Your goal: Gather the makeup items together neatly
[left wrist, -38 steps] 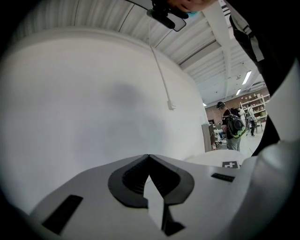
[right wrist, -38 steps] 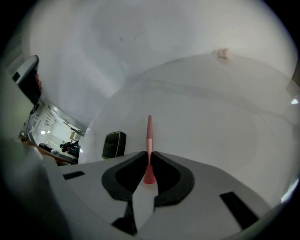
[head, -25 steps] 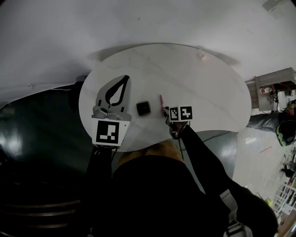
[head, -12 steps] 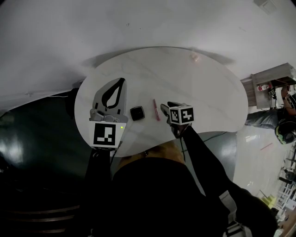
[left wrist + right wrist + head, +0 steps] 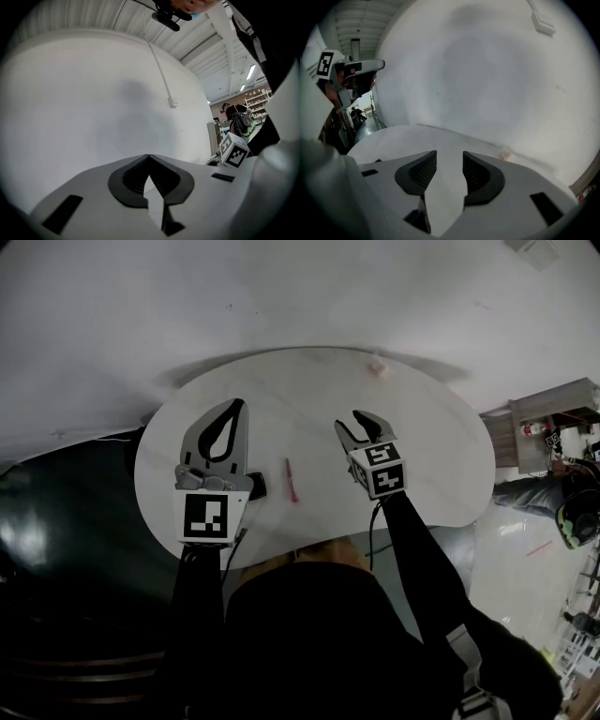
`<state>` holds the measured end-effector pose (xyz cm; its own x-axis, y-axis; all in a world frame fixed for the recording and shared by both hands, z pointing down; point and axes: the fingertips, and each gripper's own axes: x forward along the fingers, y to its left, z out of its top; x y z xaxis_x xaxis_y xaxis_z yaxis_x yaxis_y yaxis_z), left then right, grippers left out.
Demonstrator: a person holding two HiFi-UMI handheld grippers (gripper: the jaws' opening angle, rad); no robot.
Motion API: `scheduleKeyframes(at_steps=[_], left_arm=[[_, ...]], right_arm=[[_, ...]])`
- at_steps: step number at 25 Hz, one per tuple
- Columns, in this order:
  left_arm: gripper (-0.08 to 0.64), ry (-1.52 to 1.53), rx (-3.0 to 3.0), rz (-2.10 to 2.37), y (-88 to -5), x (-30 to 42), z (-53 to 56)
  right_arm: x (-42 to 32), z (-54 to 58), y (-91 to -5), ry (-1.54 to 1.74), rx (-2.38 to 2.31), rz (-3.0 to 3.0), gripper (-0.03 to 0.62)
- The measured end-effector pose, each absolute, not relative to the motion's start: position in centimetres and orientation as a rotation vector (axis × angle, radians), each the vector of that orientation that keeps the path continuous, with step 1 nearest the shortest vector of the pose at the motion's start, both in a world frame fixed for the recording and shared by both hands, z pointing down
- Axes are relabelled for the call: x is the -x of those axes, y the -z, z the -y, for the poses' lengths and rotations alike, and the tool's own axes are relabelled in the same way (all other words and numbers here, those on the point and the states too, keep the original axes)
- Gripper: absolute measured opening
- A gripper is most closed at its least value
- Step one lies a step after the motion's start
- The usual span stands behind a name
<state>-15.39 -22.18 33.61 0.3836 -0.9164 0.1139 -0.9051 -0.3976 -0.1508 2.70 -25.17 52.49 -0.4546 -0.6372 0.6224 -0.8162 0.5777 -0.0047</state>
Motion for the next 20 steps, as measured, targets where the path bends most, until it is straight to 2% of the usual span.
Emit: scheduleKeyframes(at_steps=[9, 16, 20], left_arm=[[0.014, 0.290, 2.523, -1.749, -34.0, 10.6, 24.6], [0.014, 0.288, 2.504, -1.789, -34.5, 7.7, 26.2], [0.014, 0.318, 2.494, -1.816, -34.9, 7.1, 26.5]], right_arm=[[-6.1, 28.8, -47.2, -0.011, -1.129, 2.296, 0.189], [-9.3, 31.5, -48.4, 0.006, -1.114, 2.288, 0.190], [-10.5, 34.2, -51.3, -0.021, -1.061, 2.255, 0.217]])
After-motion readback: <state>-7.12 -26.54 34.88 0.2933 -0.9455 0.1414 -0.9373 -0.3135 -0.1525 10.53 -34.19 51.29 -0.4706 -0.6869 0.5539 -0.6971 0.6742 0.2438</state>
